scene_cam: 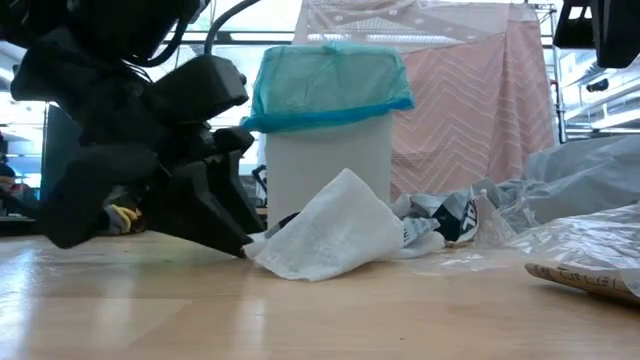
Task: Place trash/remove bag and relplace
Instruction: Put the white paper into the trash bin, then put the white tissue into the trash bin
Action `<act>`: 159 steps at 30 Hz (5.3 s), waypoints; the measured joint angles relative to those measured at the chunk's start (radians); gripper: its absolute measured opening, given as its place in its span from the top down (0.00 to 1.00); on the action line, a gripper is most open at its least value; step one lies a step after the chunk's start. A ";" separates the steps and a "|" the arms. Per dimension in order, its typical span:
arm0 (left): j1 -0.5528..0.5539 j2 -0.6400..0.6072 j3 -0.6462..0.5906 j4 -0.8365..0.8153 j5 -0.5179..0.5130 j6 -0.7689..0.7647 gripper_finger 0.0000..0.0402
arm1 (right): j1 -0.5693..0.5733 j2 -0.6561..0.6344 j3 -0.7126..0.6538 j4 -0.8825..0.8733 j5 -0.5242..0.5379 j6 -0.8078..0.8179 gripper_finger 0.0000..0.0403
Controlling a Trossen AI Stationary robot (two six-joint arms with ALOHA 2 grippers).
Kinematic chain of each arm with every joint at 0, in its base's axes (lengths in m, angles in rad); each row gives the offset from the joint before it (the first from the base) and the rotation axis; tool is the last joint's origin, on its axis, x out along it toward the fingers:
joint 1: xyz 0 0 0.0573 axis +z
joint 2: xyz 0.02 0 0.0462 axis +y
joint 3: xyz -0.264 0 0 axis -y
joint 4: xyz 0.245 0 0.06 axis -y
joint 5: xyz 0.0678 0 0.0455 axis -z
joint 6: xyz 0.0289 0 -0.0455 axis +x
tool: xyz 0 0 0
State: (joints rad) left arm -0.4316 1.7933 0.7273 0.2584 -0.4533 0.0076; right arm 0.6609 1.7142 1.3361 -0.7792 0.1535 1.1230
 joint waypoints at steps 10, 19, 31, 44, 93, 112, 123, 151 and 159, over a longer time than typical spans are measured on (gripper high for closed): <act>0.002 0.001 0.004 -0.003 -0.023 -0.115 0.98 | -0.003 0.000 0.000 0.000 0.001 0.001 0.90; -0.001 -0.031 0.111 -0.098 -0.024 -0.156 0.99 | -0.011 0.000 0.000 0.000 0.003 0.001 0.91; 0.025 -0.155 0.463 -0.687 -0.076 -0.223 1.00 | -0.039 0.000 0.000 0.001 0.042 0.002 0.92; 0.243 -0.340 0.858 -0.919 -0.259 -0.130 1.00 | -0.043 0.000 0.000 0.012 0.112 0.002 0.92; 0.242 -0.276 0.827 -1.101 0.370 -0.324 0.69 | -0.028 0.000 0.000 0.045 0.107 0.001 0.94; -0.112 -0.113 0.236 -0.172 0.102 -0.583 0.68 | -0.014 0.000 0.000 0.045 0.105 0.001 0.94; -0.120 0.116 0.313 -0.097 0.076 -0.554 0.68 | -0.014 0.000 0.000 0.046 0.082 0.001 0.94; -0.106 0.080 0.349 -0.150 0.010 -0.757 0.99 | -0.012 0.000 0.000 0.052 0.036 0.009 0.95; -0.091 -0.126 0.459 -0.327 -0.094 -0.670 1.00 | -0.012 0.000 0.000 0.052 0.075 0.009 0.95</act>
State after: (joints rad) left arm -0.5226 1.6676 1.1862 -0.0689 -0.5473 -0.6619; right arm 0.6487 1.7142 1.3365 -0.7273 0.2282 1.1320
